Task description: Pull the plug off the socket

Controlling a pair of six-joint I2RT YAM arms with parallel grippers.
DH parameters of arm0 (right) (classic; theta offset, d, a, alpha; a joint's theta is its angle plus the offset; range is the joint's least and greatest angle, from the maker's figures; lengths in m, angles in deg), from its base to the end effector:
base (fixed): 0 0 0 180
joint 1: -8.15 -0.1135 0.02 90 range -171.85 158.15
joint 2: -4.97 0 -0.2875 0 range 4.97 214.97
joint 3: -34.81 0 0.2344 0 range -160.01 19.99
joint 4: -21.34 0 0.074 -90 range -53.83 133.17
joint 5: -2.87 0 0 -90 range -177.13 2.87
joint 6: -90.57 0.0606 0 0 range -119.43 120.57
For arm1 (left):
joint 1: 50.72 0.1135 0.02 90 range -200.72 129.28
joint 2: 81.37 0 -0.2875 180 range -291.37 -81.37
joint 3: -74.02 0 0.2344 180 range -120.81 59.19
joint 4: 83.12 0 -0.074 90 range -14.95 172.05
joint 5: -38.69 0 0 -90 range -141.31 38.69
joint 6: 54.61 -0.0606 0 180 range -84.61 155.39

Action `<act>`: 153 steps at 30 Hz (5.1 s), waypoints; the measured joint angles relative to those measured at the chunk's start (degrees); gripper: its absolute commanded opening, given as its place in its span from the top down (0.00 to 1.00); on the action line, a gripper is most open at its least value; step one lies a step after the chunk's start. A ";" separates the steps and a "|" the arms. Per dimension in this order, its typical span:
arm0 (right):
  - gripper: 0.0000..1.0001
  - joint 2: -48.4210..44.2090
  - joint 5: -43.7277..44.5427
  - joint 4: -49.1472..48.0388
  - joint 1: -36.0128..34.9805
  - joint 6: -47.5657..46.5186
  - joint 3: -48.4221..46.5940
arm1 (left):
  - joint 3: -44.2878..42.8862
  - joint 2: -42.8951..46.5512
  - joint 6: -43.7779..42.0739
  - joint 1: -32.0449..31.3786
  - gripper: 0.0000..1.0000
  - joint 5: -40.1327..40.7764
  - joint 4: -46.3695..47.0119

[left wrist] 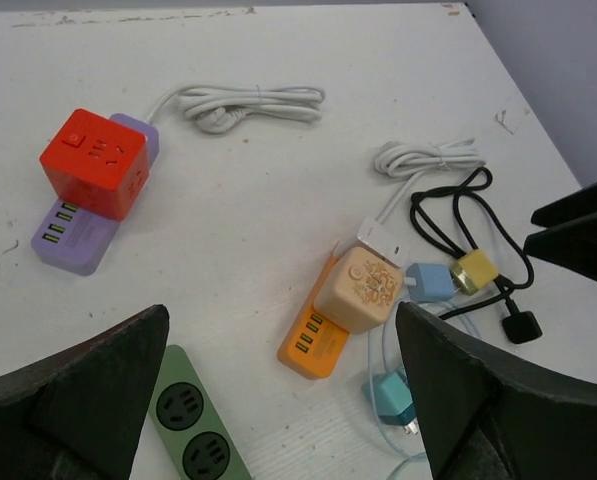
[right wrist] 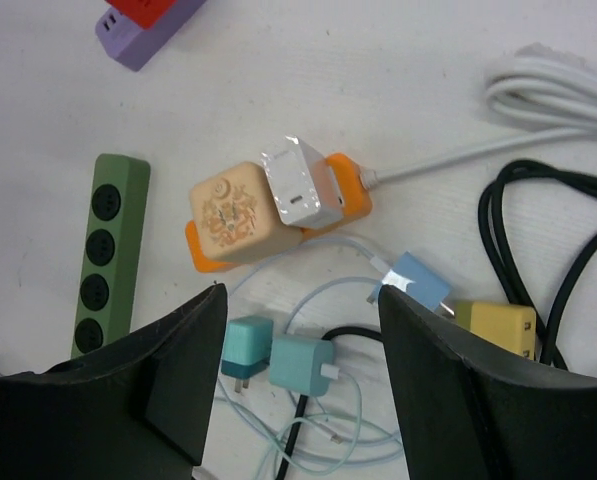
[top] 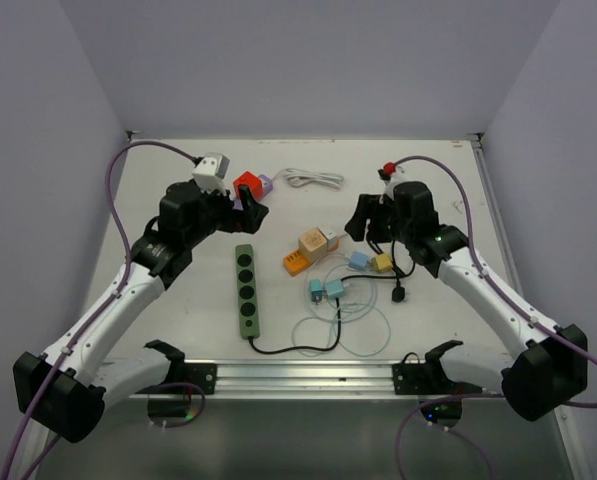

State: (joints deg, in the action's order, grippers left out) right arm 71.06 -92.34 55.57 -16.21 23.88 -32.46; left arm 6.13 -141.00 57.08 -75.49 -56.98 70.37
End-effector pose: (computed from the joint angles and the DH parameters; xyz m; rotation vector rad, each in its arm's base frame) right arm 0.2259 0.1083 0.3079 -0.0745 2.2009 0.5741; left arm 0.2101 -0.1035 0.3532 0.1215 1.9361 -0.6412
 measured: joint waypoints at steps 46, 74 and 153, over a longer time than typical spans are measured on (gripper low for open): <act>0.01 63.04 5.49 4.79 -15.45 -14.58 -65.55 | 8.04 17.62 -4.26 -0.04 0.01 21.09 -1.22; 0.01 79.80 5.73 -8.98 -17.38 -20.96 -74.90 | 8.04 14.69 -4.31 -0.11 0.00 18.25 -1.27; 1.00 34.38 11.80 -39.12 -23.65 -2.73 -16.70 | 13.60 -10.71 22.80 20.17 0.47 -25.31 20.96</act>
State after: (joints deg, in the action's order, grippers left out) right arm 105.44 -80.54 16.44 -39.86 21.14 -49.16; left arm 19.72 -151.71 79.88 -55.32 -82.29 91.33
